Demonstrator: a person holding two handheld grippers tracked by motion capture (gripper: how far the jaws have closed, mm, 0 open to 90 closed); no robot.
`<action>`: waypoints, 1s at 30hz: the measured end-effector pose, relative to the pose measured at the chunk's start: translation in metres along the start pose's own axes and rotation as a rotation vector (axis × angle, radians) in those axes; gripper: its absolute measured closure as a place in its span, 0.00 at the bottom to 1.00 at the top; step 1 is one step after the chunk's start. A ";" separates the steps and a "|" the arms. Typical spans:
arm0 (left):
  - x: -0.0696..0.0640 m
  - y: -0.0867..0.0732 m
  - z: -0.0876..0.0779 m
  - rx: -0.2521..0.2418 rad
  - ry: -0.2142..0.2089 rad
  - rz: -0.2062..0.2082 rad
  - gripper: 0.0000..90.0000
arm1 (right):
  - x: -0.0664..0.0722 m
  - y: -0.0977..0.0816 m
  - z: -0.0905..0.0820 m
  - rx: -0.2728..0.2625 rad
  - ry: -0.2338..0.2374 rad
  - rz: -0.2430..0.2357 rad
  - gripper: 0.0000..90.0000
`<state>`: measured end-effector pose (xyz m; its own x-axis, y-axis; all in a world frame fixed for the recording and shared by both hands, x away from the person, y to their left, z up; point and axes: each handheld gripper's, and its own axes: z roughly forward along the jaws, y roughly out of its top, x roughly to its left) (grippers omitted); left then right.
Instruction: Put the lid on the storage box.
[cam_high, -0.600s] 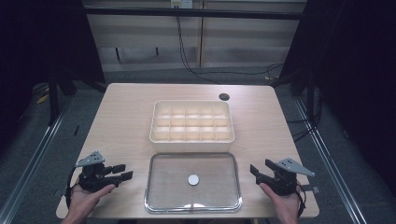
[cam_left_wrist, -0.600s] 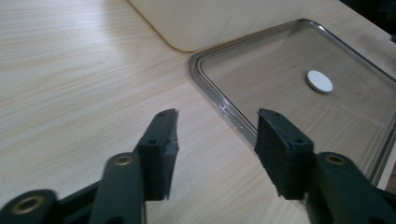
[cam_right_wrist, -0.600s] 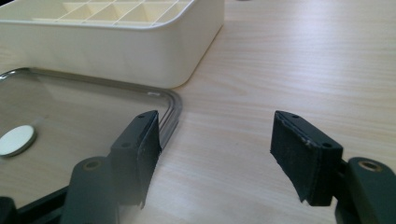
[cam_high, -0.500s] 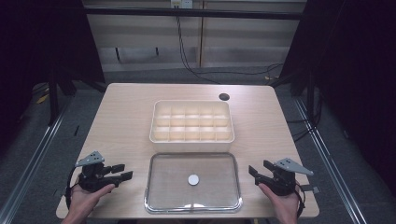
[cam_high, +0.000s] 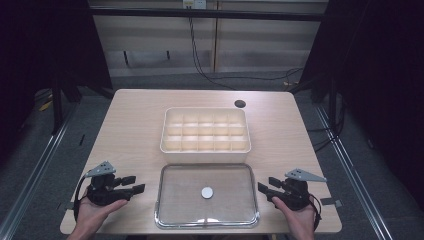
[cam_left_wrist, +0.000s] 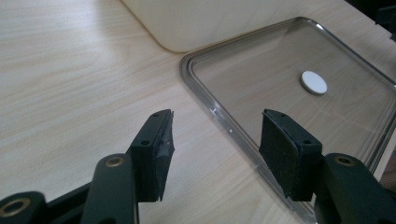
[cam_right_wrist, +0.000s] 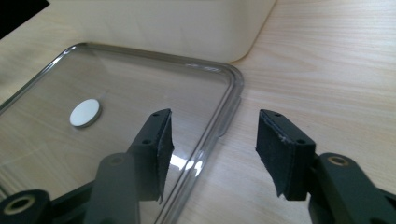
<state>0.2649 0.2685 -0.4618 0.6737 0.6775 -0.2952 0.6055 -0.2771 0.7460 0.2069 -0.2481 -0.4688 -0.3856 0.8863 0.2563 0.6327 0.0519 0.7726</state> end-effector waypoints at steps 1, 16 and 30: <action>0.000 0.000 0.000 0.000 0.000 0.000 0.49 | 0.001 0.003 0.001 0.013 0.005 -0.002 0.50; 0.000 0.028 0.029 -0.006 -0.035 0.042 0.52 | 0.000 0.032 0.022 0.062 0.050 0.008 0.41; -0.003 0.008 0.045 0.090 -0.020 0.061 0.52 | -0.006 0.017 0.042 0.081 0.033 -0.002 0.55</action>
<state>0.2865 0.2333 -0.4815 0.7184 0.6440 -0.2629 0.5979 -0.3784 0.7067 0.2483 -0.2332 -0.4823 -0.4080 0.8707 0.2747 0.6836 0.0919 0.7241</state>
